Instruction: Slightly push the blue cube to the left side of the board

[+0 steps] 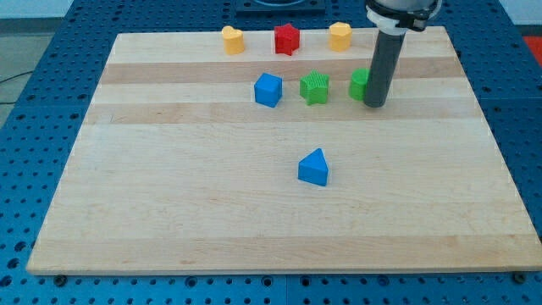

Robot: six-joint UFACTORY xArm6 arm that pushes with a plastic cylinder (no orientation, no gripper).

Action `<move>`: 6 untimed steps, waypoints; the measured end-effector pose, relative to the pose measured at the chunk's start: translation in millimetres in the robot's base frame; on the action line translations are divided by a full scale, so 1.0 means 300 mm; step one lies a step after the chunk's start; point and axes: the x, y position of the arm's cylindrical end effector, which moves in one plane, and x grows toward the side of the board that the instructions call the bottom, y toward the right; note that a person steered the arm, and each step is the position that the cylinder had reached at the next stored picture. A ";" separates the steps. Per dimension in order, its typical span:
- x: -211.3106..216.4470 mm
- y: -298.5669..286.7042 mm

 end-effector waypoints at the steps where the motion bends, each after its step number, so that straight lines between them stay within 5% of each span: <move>1: 0.063 -0.047; 3: 0.081 -0.437; 4: -0.044 -0.440; 6: -0.047 -0.536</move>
